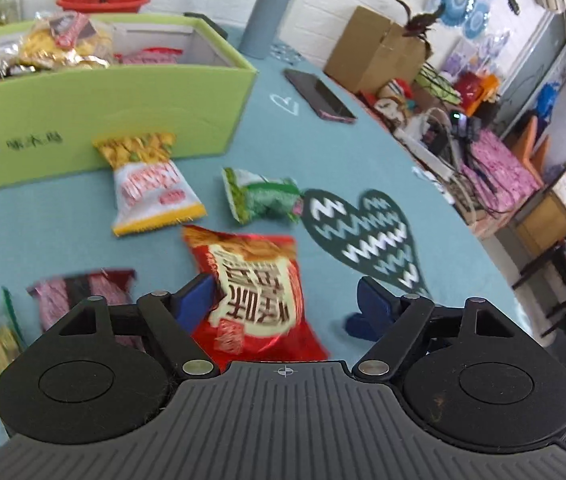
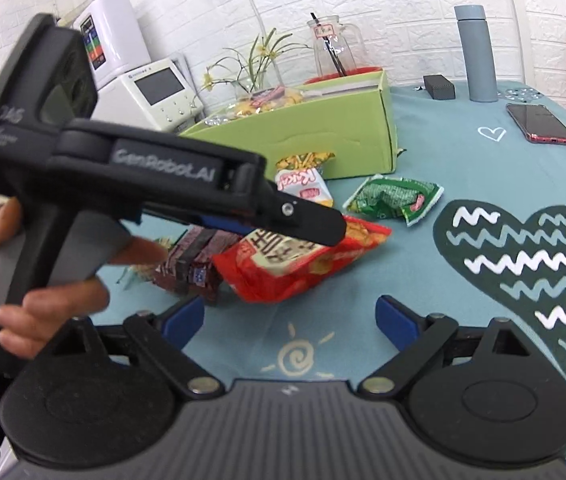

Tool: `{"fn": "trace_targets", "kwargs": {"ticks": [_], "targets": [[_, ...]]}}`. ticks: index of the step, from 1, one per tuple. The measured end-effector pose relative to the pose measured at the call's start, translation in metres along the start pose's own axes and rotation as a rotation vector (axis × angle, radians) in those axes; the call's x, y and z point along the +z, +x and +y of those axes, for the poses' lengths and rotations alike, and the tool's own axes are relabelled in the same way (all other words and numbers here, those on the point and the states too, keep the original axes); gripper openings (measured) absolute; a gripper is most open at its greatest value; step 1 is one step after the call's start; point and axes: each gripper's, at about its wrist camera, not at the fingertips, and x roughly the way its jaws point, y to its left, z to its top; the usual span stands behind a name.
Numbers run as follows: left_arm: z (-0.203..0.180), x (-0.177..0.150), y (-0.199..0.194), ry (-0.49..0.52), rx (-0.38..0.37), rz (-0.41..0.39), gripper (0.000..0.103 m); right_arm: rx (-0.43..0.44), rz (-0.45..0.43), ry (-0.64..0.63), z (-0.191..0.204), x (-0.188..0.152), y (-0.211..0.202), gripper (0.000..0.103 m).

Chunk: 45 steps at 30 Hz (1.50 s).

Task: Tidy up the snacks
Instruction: 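Reach the left tool to the red chip bag and grasp it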

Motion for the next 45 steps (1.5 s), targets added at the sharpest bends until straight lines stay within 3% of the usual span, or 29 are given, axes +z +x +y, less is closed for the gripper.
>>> {"fn": "trace_targets", "kwargs": {"ticks": [2,6,11,15,16,17,18,19,24,30,36,40,43,45], "targets": [[-0.005,-0.007,-0.002,-0.002,-0.036,0.005,0.064,-0.007,0.003,0.004,-0.002,-0.001,0.0,0.093],[0.0,-0.002,-0.001,-0.035,0.031,-0.006,0.064,-0.021,-0.014,-0.005,-0.005,0.005,0.002,0.093],[0.017,-0.004,0.006,-0.162,0.01,0.013,0.065,-0.044,-0.022,-0.042,-0.003,0.015,0.013,0.093],[0.017,-0.006,0.014,-0.181,0.017,0.015,0.064,-0.037,0.011,-0.064,0.001,0.016,0.028,0.093],[0.016,-0.006,0.015,-0.172,0.023,0.015,0.059,-0.039,0.013,-0.076,0.001,0.015,0.029,0.09],[0.015,-0.007,0.015,-0.162,0.025,0.017,0.042,-0.016,0.013,-0.075,0.0,0.014,0.029,0.083],[0.016,-0.008,0.016,-0.16,0.012,0.026,0.042,0.008,0.015,-0.057,-0.001,0.013,0.028,0.071],[0.017,-0.008,0.016,-0.162,0.002,0.03,0.04,-0.004,0.009,-0.055,-0.001,0.012,0.026,0.068],[0.018,-0.006,-0.001,-0.193,-0.048,0.027,0.037,-0.038,-0.015,-0.105,0.014,0.015,0.014,0.067],[0.02,0.052,-0.03,-0.147,-0.044,-0.077,0.038,-0.025,-0.105,-0.219,0.022,0.071,0.018,0.067],[0.042,0.143,-0.019,-0.093,0.063,-0.184,0.04,0.013,-0.157,-0.282,0.002,0.162,0.077,0.069],[0.077,0.18,0.019,-0.144,0.127,-0.155,0.038,0.026,-0.104,-0.271,-0.02,0.195,0.133,0.069],[0.098,0.186,0.049,-0.17,0.178,-0.118,0.034,0.017,-0.053,-0.266,-0.034,0.201,0.164,0.07],[0.101,0.184,0.058,-0.142,0.189,-0.124,0.035,0.025,-0.046,-0.285,-0.037,0.201,0.175,0.077]]}}
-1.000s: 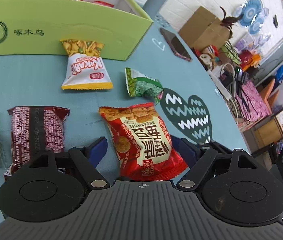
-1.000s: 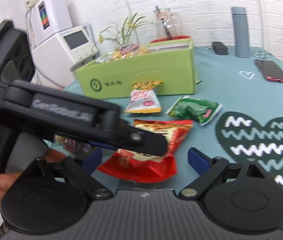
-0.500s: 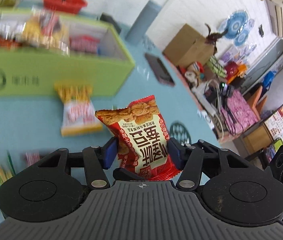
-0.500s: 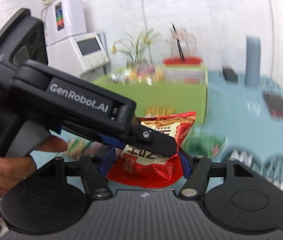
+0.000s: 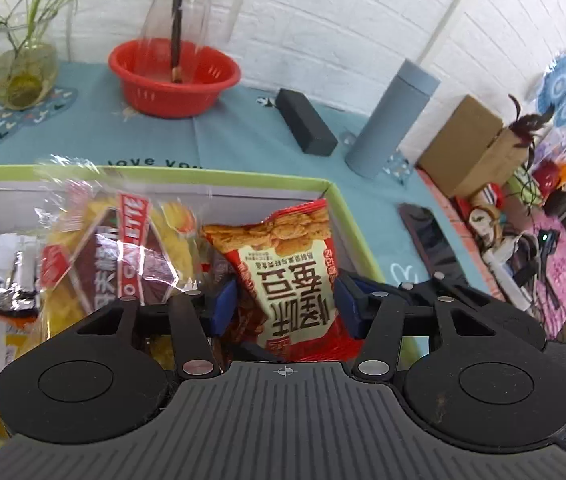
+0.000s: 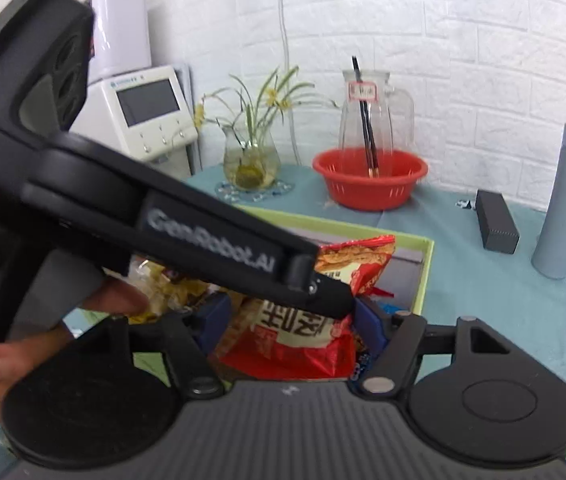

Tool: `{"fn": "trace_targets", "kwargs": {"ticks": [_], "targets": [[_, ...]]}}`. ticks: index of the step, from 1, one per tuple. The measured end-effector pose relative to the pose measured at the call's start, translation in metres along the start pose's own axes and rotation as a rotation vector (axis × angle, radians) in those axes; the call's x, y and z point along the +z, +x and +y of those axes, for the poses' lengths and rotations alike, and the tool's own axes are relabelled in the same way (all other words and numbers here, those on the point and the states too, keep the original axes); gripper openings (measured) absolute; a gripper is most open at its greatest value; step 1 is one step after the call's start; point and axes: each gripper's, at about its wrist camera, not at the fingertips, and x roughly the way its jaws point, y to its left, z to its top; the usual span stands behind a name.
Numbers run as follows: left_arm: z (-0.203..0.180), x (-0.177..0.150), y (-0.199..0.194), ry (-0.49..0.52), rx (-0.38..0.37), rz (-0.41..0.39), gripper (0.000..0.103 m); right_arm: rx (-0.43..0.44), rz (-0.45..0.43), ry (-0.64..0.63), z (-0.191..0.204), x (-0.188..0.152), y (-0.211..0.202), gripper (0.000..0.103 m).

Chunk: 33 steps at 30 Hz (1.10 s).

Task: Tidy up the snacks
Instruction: 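Reach the left tool to the red chip bag and grasp it, then drop the red chip bag into the green box and open the left tool, then lower the left tool onto the green-wrapped candy and grasp it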

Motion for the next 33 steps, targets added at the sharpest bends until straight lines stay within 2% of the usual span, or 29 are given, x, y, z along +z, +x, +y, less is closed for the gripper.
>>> {"fn": "trace_targets", "kwargs": {"ticks": [2,4,5,7,10,12,15,18,20,24,27,30,33], "targets": [[-0.006,-0.002,-0.002,0.035,-0.001,-0.026,0.056,-0.026,0.023,-0.072,0.007,0.0,-0.002,0.091],[-0.012,-0.001,-0.01,0.038,-0.005,-0.061,0.069,-0.043,0.003,-0.092,0.006,0.001,-0.01,0.094],[-0.014,0.0,-0.017,0.035,-0.008,-0.079,0.07,-0.027,-0.004,-0.081,0.002,0.002,-0.015,0.094],[-0.018,0.003,-0.039,0.026,-0.024,-0.144,0.07,-0.005,-0.031,-0.05,-0.006,0.005,-0.027,0.102],[-0.021,0.001,-0.079,-0.007,-0.038,-0.251,0.079,-0.019,-0.09,-0.046,-0.012,0.013,-0.049,0.102],[-0.022,-0.006,-0.107,-0.017,-0.04,-0.314,0.08,-0.023,-0.134,-0.039,-0.016,0.017,-0.064,0.102],[-0.025,-0.024,-0.134,-0.028,-0.054,-0.355,0.083,-0.052,-0.19,-0.032,-0.019,0.023,-0.084,0.102],[-0.033,-0.041,-0.145,-0.012,-0.068,-0.322,0.083,-0.073,-0.228,-0.036,-0.019,0.025,-0.101,0.102],[-0.038,-0.052,-0.144,0.006,-0.068,-0.277,0.083,-0.085,-0.214,-0.043,-0.018,0.016,-0.112,0.102],[-0.043,-0.075,-0.126,0.01,-0.082,-0.184,0.083,-0.076,-0.05,-0.103,-0.014,-0.03,-0.127,0.102],[-0.046,-0.094,-0.097,-0.053,-0.156,-0.067,0.081,-0.002,0.034,-0.065,-0.013,-0.069,-0.127,0.102],[-0.05,-0.11,-0.061,-0.12,-0.209,0.062,0.071,0.069,0.094,-0.011,-0.006,-0.091,-0.11,0.102],[-0.055,-0.113,-0.033,-0.104,-0.207,0.14,0.057,0.097,0.144,-0.045,0.006,-0.101,-0.093,0.102]]}}
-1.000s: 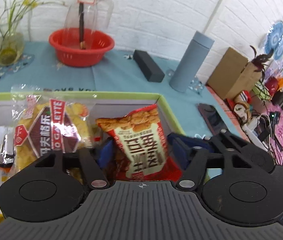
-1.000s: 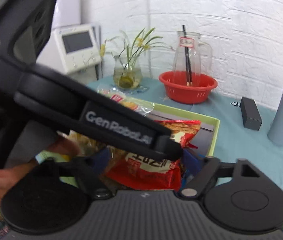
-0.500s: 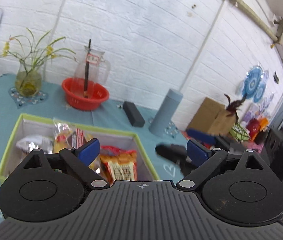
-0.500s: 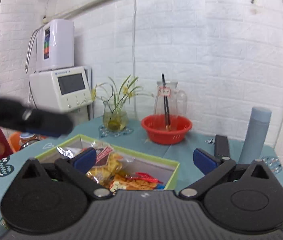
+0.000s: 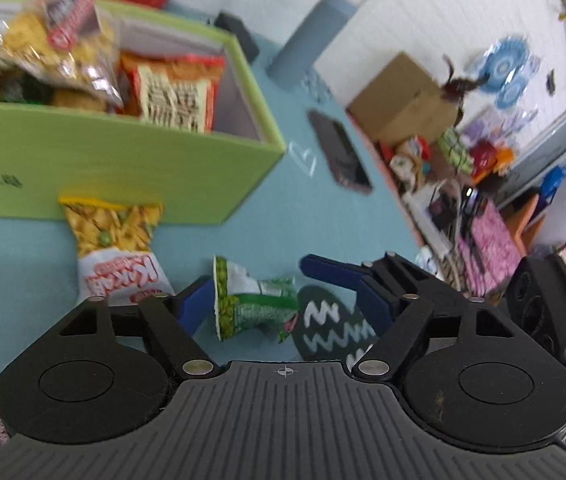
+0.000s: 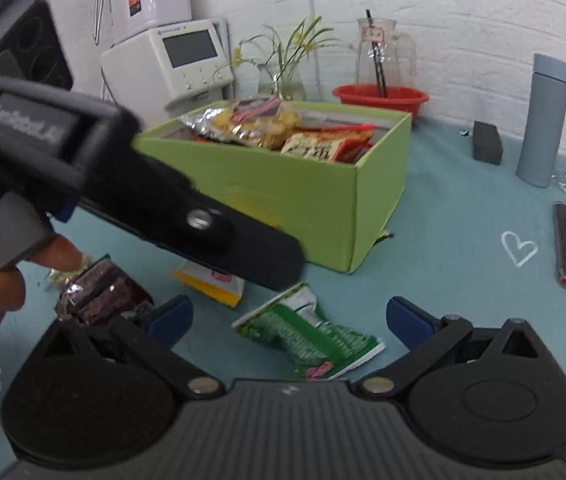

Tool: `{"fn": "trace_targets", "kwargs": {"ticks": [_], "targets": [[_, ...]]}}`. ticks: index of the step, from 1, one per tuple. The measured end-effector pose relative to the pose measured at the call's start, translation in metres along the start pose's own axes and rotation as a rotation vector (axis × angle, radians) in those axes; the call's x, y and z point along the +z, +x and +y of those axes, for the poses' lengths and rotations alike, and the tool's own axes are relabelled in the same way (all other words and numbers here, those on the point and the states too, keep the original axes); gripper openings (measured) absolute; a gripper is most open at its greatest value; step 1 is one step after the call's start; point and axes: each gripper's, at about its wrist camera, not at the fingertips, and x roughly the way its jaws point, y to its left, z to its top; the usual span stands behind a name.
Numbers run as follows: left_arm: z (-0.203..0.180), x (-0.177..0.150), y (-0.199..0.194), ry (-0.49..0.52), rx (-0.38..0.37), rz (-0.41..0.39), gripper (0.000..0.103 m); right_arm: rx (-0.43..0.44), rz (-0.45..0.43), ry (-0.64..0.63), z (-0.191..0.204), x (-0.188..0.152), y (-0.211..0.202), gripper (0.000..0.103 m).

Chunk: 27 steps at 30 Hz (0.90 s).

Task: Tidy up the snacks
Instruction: 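Lower the left tool onto the green-wrapped candy and grasp it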

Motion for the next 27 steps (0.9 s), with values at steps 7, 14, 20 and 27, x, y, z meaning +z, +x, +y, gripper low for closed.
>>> {"fn": "trace_targets", "kwargs": {"ticks": [7,14,20,27], "targets": [[0.002,-0.007,0.017,0.061,0.072,0.036,0.048,-0.031,0.011,-0.015,0.022,-0.011,0.0,0.102],[0.005,-0.049,-0.004,0.096,0.03,0.068,0.047,-0.031,-0.011,0.062,0.069,-0.039,-0.025,0.102],[0.009,-0.093,-0.038,0.093,-0.001,0.052,0.047,-0.068,-0.012,0.063,0.113,-0.057,-0.042,0.102],[0.012,-0.119,-0.067,0.07,-0.015,0.034,0.056,-0.038,-0.011,0.116,0.138,-0.073,-0.055,0.102]]}}
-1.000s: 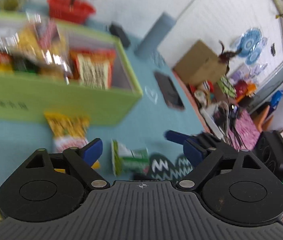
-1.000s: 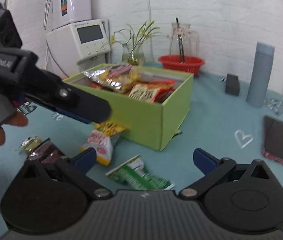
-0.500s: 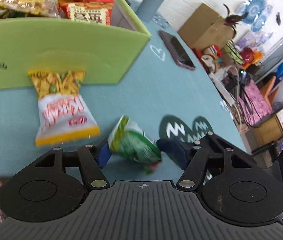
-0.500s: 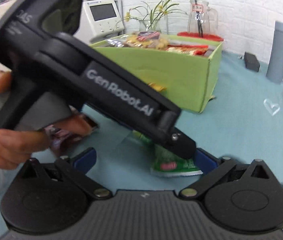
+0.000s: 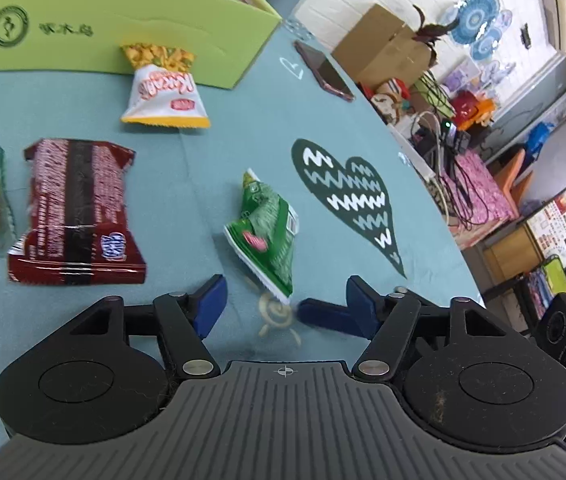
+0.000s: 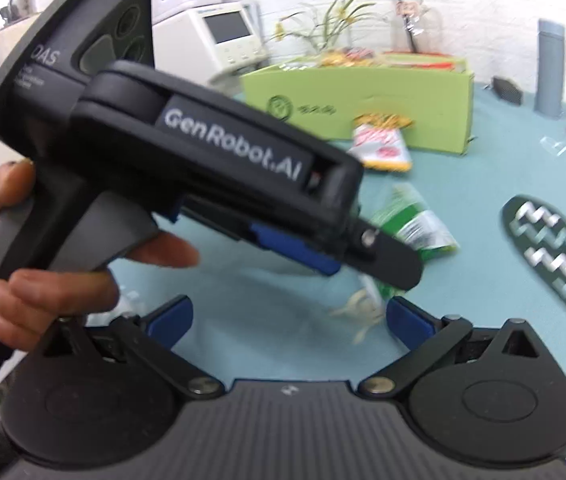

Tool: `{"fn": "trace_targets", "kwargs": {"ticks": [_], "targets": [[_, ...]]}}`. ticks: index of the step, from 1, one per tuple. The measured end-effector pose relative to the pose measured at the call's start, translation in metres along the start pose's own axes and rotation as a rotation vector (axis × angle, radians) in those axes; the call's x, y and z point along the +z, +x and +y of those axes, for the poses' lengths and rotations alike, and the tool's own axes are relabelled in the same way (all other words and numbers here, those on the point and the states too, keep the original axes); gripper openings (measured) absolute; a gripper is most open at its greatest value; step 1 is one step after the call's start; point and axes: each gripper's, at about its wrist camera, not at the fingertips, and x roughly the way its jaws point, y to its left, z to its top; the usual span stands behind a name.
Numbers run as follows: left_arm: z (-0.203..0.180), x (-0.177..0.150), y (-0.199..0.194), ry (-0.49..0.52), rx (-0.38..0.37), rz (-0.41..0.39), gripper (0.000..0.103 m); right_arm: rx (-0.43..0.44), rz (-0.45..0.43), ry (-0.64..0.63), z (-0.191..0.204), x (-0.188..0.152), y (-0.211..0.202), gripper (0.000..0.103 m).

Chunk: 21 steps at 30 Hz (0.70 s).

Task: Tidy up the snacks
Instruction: 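Lower the left tool onto the green-wrapped candy and grasp it, then carry the green candy into the green box and release it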

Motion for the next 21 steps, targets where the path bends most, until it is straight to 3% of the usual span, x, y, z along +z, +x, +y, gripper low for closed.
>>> {"fn": "trace_targets", "kwargs": {"ticks": [4,7,14,15,16,17,18,20,21], "targets": [[-0.004,0.011,-0.011,0.019,0.046,-0.071,0.069,-0.094,-0.03,0.022,-0.017,0.011,-0.005,0.102],[-0.01,0.028,-0.006,0.061,0.051,-0.078,0.068,-0.107,-0.053,0.072,-0.031,0.016,-0.002,0.102],[-0.021,0.059,0.033,0.205,0.076,0.09,0.055,-0.117,-0.063,0.103,-0.027,0.014,0.006,0.101],[-0.023,0.06,0.036,0.241,0.081,0.107,0.055,-0.115,-0.056,0.093,-0.027,0.015,0.008,0.097],[-0.024,0.061,0.04,0.275,0.087,0.123,0.052,-0.109,-0.045,0.085,-0.023,0.014,0.01,0.084],[-0.025,0.06,0.042,0.299,0.093,0.137,0.047,-0.097,-0.03,0.085,-0.026,0.016,0.015,0.077],[-0.025,0.058,0.044,0.309,0.101,0.135,0.047,-0.093,-0.04,0.078,-0.025,0.017,0.017,0.079],[-0.02,0.056,0.039,0.295,0.12,0.101,0.035,-0.101,-0.037,0.061,-0.028,0.023,0.022,0.073],[-0.018,0.056,0.037,0.279,0.152,0.1,0.009,-0.115,-0.035,0.053,-0.029,0.026,0.022,0.063]]}}
